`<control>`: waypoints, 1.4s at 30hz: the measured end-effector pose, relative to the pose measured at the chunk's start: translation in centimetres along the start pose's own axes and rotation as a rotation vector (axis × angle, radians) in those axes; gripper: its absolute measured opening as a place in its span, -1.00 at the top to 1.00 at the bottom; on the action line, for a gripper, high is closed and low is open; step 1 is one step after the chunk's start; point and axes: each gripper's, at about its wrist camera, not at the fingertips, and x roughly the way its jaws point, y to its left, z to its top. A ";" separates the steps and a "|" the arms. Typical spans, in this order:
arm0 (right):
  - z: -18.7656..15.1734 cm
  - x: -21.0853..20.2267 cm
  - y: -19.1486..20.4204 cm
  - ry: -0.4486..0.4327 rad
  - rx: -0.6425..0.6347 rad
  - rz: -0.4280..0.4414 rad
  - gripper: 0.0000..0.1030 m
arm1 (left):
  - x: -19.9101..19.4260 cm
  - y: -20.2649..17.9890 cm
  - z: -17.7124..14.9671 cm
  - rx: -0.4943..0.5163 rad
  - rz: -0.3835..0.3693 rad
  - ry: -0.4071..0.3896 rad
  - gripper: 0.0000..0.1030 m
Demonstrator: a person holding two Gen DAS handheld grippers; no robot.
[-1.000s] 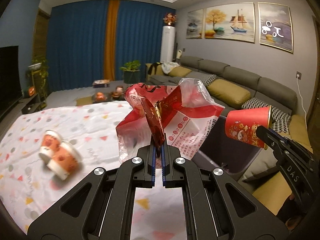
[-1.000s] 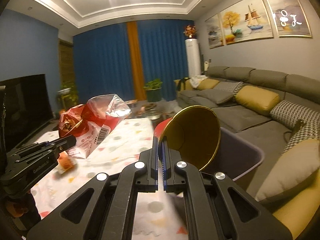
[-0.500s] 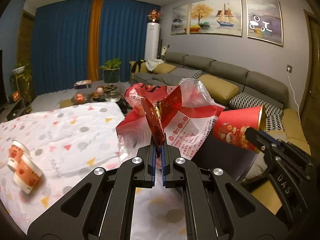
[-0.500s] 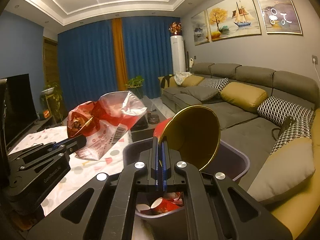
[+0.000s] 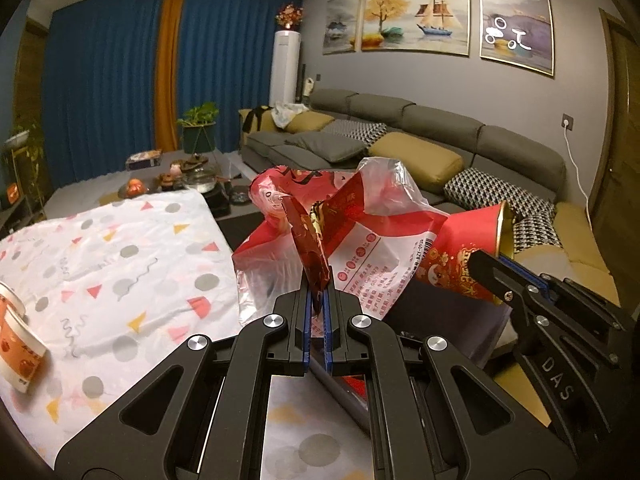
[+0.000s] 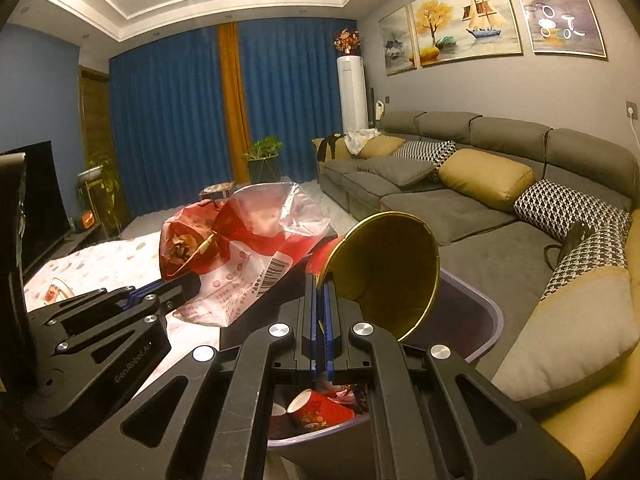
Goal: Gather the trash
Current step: 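Carry the red cup and wrapper bag over the grey bin with both grippers, then open both grippers over the grey bin to drop the cup and bag, then move both grippers back to the two apple-print paper cups on the bed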
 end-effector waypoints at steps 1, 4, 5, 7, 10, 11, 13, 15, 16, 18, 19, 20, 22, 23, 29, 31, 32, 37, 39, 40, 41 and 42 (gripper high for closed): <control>0.0 0.1 0.0 0.003 0.002 0.000 0.92 | 0.2 0.1 0.0 -0.005 -0.002 0.005 0.92; -0.1 0.4 0.0 0.011 0.007 0.001 0.92 | 0.8 0.3 -0.2 -0.023 -0.017 0.024 0.92; -0.1 0.5 0.1 0.012 0.007 0.001 0.92 | 1.0 0.3 -0.2 -0.028 -0.021 0.029 0.92; -0.1 0.7 -0.1 0.016 0.006 0.000 0.92 | 1.3 0.2 -0.3 -0.031 -0.032 0.039 0.92; -0.1 1.0 -0.2 0.023 0.009 0.003 0.92 | 1.8 0.3 -0.2 -0.026 -0.043 0.054 0.90; -0.1 1.1 -0.3 0.025 0.012 0.004 0.92 | 1.9 0.3 -0.3 -0.024 -0.049 0.057 0.90; -0.2 1.3 -0.5 0.030 0.016 0.007 0.92 | 2.1 0.1 -0.4 -0.015 -0.061 0.067 0.87; -0.2 1.2 -0.7 0.029 0.021 0.005 0.86 | 2.3 0.1 -0.6 -0.008 -0.065 0.074 0.69; -0.2 1.2 -0.8 0.030 0.023 0.002 0.84 | 2.3 0.2 -0.7 -0.009 -0.066 0.078 0.62; -0.3 1.0 -0.8 0.029 0.031 -0.009 0.70 | 2.4 0.6 -0.9 -0.028 -0.063 0.088 0.21; -0.3 0.9 -1.1 0.028 0.038 -0.012 0.66 | 2.4 1.0 -0.9 -0.038 -0.062 0.088 0.13; -0.4 0.8 -1.3 0.027 0.046 -0.016 0.62 | 2.3 1.3 -1.0 -0.046 -0.054 0.085 0.03; -0.5 0.4 -1.6 0.022 0.055 -0.026 0.60 | 1.8 1.8 -1.0 -0.058 -0.032 0.080 -0.12; -0.5 0.1 -1.7 0.018 0.061 -0.031 0.54 | 1.5 2.1 -1.0 -0.064 -0.024 0.074 -0.25; -1.1 -1.8 -1.4 -0.012 0.071 -0.043 -0.08 | -1.8 4.0 -1.3 -0.068 0.092 0.000 -0.70; -1.4 -2.5 -1.0 -0.018 0.070 -0.051 -0.24 | -3.2 4.9 -1.5 -0.074 0.127 -0.016 -0.75; -1.6 -2.8 -0.7 -0.021 0.070 -0.051 -0.32 | -3.9 5.4 -1.6 -0.078 0.145 -0.023 -0.78; -2.0 -4.1 1.2 -0.020 0.073 -0.026 -0.51 | -8.2 8.7 -2.4 -0.107 0.259 -0.067 -0.86; -2.2 -4.5 2.6 -0.015 0.067 -0.008 -0.55 | -9.8 10.3 -2.8 -0.121 0.300 -0.077 -0.87; -2.2 -4.6 3.1 -0.014 0.065 -0.003 -0.56 | -10.5 11.0 -3.0 -0.127 0.327 -0.080 -0.87; -2.2 -4.7 4.0 -0.011 0.062 0.010 -0.57 | -11.1 11.6 -3.1 -0.132 0.348 -0.082 -0.87; -2.3 -4.8 4.7 -0.008 0.059 0.024 -0.58 | -12.0 12.7 -3.4 -0.140 0.379 -0.088 -0.87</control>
